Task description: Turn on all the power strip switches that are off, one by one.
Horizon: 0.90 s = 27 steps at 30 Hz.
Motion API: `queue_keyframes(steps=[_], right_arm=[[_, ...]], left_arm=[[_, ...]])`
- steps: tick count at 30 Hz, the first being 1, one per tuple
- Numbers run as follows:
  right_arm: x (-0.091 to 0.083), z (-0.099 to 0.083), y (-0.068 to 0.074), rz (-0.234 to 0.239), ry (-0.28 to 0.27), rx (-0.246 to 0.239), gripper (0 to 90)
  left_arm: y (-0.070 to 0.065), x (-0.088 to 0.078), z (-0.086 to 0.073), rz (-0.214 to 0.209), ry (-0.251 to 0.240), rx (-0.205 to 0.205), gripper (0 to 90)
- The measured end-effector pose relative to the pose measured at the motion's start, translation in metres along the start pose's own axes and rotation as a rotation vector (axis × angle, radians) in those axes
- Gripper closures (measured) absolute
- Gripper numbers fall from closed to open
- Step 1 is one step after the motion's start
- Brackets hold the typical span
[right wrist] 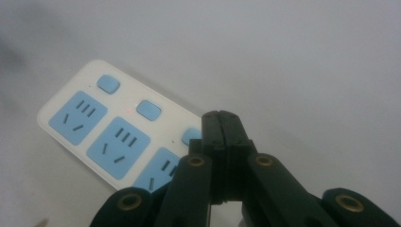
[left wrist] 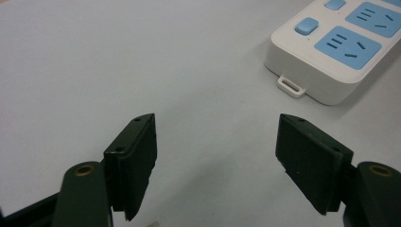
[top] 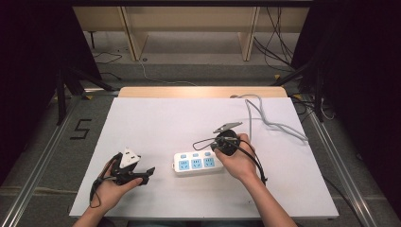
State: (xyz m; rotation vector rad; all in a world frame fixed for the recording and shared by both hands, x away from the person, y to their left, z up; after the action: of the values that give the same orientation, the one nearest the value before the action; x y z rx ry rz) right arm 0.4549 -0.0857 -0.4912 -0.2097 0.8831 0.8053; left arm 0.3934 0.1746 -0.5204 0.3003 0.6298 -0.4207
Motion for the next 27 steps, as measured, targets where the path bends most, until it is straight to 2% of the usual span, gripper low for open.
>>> queue_keyframes(steps=[10, 22, 27], right_arm=[[0.022, 0.009, 0.007, 0.001, 0.076, -0.001, 90.0], [0.026, 0.003, 0.006, 0.003, 0.158, 0.009, 90.0], [0.028, 0.004, 0.006, 0.005, 0.167, 0.013, 90.0]], left_arm=[[0.001, 0.0, 0.0, -0.002, 0.004, 0.001, 29.9], [0.0, 0.0, 0.0, -0.003, 0.004, 0.001, 29.9], [0.0, 0.0, 0.0, -0.002, 0.004, 0.002, 29.9]])
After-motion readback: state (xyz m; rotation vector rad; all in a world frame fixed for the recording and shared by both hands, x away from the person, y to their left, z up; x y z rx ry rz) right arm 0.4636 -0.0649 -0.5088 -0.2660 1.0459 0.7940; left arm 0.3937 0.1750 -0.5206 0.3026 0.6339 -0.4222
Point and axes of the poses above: each handheld gripper's, and its own axes: x roughly forward along the jaws, z roughly out of its top, y roughly to its left, the point moved 8 cm from there along x, roughly forward along the jaws, and after that the axes turned 8 degrees about z, right-handed, at the moved point
